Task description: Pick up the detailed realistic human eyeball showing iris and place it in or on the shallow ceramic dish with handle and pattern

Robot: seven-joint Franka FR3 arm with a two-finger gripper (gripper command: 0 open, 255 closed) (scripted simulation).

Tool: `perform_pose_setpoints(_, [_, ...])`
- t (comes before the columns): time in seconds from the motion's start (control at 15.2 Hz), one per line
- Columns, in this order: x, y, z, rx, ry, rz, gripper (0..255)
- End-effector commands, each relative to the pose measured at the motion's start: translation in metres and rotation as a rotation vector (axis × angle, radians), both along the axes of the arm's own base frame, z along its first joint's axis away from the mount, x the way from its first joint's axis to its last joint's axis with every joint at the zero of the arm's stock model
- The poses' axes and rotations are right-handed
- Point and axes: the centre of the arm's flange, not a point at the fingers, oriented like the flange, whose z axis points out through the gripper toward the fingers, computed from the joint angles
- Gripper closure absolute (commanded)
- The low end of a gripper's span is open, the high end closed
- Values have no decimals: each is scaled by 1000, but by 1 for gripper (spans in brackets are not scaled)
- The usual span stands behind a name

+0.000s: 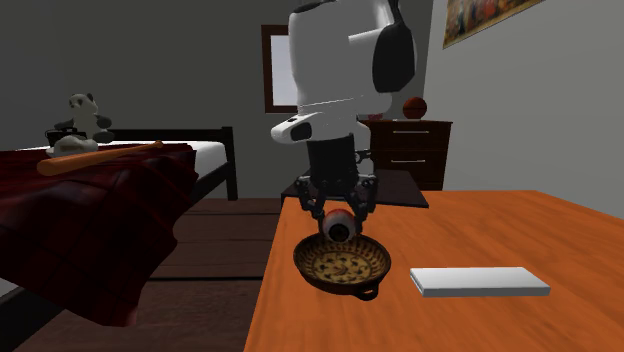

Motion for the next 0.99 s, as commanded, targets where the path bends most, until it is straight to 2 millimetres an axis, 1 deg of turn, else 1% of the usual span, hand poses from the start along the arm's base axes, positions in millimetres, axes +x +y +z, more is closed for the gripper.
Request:
perform_pose_setpoints(0.0, [0, -1, -11, 0, -1, 0, 255])
perform_pose_setpoints(0.07, [0, -1, -15, 0, -1, 0, 255])
perform_pose_setpoints(0.53, [0, -1, -15, 0, -1, 0, 255])
perform_pose_setpoints(0.59, [0, -1, -15, 0, -1, 0, 0])
perform_pose_setpoints(0.92, [0, -1, -15, 0, -1, 0, 0])
